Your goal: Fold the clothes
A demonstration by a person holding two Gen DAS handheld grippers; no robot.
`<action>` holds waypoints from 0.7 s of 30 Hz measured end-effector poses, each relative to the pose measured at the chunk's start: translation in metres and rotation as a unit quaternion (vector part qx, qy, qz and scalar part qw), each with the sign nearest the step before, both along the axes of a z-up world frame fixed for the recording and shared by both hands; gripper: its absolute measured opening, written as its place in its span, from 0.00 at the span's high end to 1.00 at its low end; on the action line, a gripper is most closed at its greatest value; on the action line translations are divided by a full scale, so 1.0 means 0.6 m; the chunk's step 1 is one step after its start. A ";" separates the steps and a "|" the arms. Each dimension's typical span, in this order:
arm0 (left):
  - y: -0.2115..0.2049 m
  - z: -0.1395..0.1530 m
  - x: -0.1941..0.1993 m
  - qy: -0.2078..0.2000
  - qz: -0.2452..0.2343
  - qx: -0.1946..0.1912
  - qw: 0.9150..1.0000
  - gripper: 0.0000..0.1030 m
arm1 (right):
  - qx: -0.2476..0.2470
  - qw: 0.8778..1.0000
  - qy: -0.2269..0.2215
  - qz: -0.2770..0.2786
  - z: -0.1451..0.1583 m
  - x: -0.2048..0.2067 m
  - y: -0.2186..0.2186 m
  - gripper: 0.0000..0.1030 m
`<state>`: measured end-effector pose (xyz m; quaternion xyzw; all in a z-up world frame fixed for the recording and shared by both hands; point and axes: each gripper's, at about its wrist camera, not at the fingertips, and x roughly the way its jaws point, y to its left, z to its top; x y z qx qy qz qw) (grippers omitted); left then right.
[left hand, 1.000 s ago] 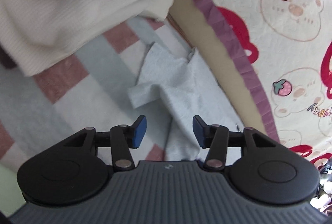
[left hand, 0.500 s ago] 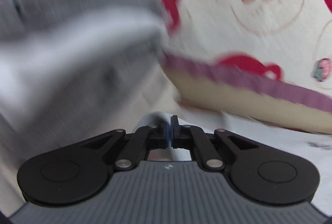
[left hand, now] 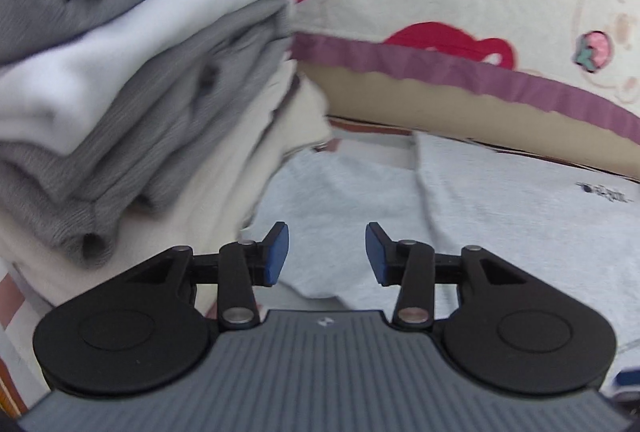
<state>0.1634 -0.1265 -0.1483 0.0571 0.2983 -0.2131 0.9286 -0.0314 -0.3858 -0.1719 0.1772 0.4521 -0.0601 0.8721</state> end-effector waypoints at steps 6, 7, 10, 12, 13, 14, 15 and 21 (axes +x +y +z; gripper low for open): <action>-0.032 -0.029 -0.021 0.029 -0.102 -0.052 0.993 0.52 | -0.033 0.983 0.004 -0.182 0.007 -0.131 -0.125 0.51; -0.035 -0.029 -0.028 0.033 -0.138 -0.075 0.987 0.52 | -0.025 0.978 -0.001 -0.208 0.005 -0.150 -0.145 0.51; -0.077 -0.007 -0.078 -0.023 -0.232 -0.026 0.972 0.44 | 0.020 0.980 -0.042 -0.191 0.004 -0.168 -0.161 0.75; -0.104 -0.008 -0.109 -0.047 -0.276 0.009 0.960 0.37 | 0.025 0.987 -0.055 -0.149 0.002 -0.156 -0.147 0.74; -0.116 -0.015 -0.119 -0.048 -0.292 0.022 0.955 0.37 | 0.009 0.991 -0.045 -0.126 -0.002 -0.137 -0.132 0.74; -0.126 -0.026 -0.123 -0.036 -0.300 0.030 0.953 0.37 | -0.006 0.994 -0.035 -0.104 -0.006 -0.119 -0.116 0.74; -0.135 -0.038 -0.125 -0.022 -0.307 0.038 0.951 0.37 | -0.023 0.996 -0.019 -0.088 -0.015 -0.102 -0.105 0.74; -0.148 -0.094 -0.098 0.030 -0.264 0.099 0.959 0.37 | -0.049 0.997 0.013 -0.051 -0.037 -0.089 -0.085 0.72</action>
